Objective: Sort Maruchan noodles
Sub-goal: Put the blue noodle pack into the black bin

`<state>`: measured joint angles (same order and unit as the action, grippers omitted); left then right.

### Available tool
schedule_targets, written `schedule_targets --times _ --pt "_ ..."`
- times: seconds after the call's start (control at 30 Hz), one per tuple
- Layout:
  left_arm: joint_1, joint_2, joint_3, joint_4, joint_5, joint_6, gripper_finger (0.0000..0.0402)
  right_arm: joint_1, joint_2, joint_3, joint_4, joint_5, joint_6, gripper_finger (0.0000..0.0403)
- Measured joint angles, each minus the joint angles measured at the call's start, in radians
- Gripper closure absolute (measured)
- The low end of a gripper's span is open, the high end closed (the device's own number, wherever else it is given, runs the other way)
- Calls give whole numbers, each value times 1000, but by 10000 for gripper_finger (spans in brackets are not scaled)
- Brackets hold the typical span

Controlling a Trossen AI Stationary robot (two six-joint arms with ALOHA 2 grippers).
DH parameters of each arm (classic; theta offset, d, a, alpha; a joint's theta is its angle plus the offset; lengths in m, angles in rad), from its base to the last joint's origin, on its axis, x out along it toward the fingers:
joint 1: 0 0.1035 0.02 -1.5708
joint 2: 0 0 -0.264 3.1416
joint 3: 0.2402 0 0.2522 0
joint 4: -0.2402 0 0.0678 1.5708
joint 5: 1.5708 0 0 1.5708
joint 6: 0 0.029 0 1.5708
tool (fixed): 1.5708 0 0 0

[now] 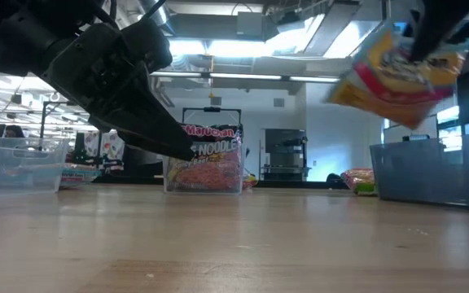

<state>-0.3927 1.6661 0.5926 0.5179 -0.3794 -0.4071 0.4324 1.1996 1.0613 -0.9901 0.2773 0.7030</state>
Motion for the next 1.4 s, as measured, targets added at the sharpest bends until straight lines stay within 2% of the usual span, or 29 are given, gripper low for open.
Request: schedule_targets --times 0.27,0.47,0.6,0.7,0.93,1.1,1.2,1.4 --pt "0 0 0 0 9 10 155 0 146 -3 265 -47 -157 400" --pt "-2 0 0 4 32 28 155 0 270 -3 380 -111 -220 400" --pt "-20 0 0 78 90 96 155 0 325 -3 454 -113 -251 400" --pt "-49 0 0 145 94 161 155 0 354 -3 505 -114 -267 400" --pt "-115 0 41 196 3 330 155 -1 416 -4 600 -166 -290 400" --pt "-146 0 107 128 -77 431 155 -1 449 -4 631 -161 -292 400" --pt "-153 0 134 72 -107 441 155 -1 458 -4 656 -152 -294 400" --pt "-144 0 138 40 -114 422 155 -1 458 -4 674 -67 -299 400"
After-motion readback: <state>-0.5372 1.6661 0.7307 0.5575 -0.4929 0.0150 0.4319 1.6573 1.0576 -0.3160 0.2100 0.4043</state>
